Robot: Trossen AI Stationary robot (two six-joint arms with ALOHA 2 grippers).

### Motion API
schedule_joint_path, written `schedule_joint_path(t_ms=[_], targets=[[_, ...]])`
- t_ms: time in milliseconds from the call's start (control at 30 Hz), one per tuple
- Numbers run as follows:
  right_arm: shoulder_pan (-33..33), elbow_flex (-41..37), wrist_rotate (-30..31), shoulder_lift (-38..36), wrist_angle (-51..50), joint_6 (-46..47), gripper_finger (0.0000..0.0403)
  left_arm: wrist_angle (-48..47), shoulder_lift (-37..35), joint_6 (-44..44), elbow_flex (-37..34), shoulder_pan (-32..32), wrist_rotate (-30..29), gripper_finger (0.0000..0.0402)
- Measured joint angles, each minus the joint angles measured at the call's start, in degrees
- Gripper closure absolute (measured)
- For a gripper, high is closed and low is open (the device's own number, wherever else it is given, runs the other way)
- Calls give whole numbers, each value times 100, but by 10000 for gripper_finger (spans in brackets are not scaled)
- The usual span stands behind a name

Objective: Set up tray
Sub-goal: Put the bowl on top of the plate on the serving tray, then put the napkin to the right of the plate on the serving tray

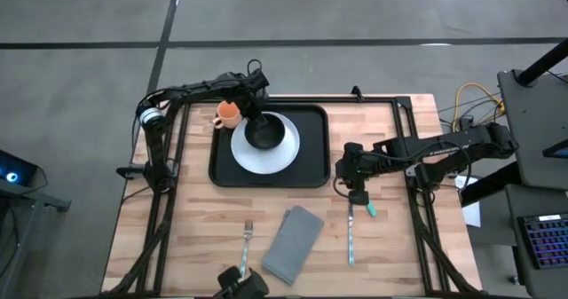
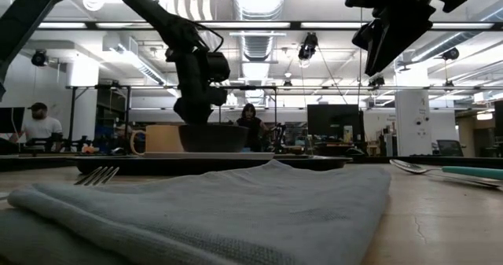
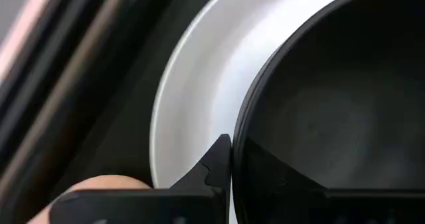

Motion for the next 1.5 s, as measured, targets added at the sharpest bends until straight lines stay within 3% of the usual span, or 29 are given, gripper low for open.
schedule_joint_path(t_ms=[433,700,833,1100,1300,1500], targets=[[16,0,1,0,23,210,286,-122,-154,-4,248,17,-298,310],[352,0,48,0,416,209,285,-734,-1216,-237,115,-492,-4,291],[465,0,127,0,411,236,290,-791,-2118,-524,-230,-1380,-108,291],[485,0,125,0,411,213,289,-714,-3418,-2255,-924,-4472,-1470,299],[487,0,99,0,500,222,275,250,-3596,-3743,-1440,-6408,-2169,300],[516,0,87,0,536,607,257,566,-3113,-4134,-1625,-7453,-2592,300]])
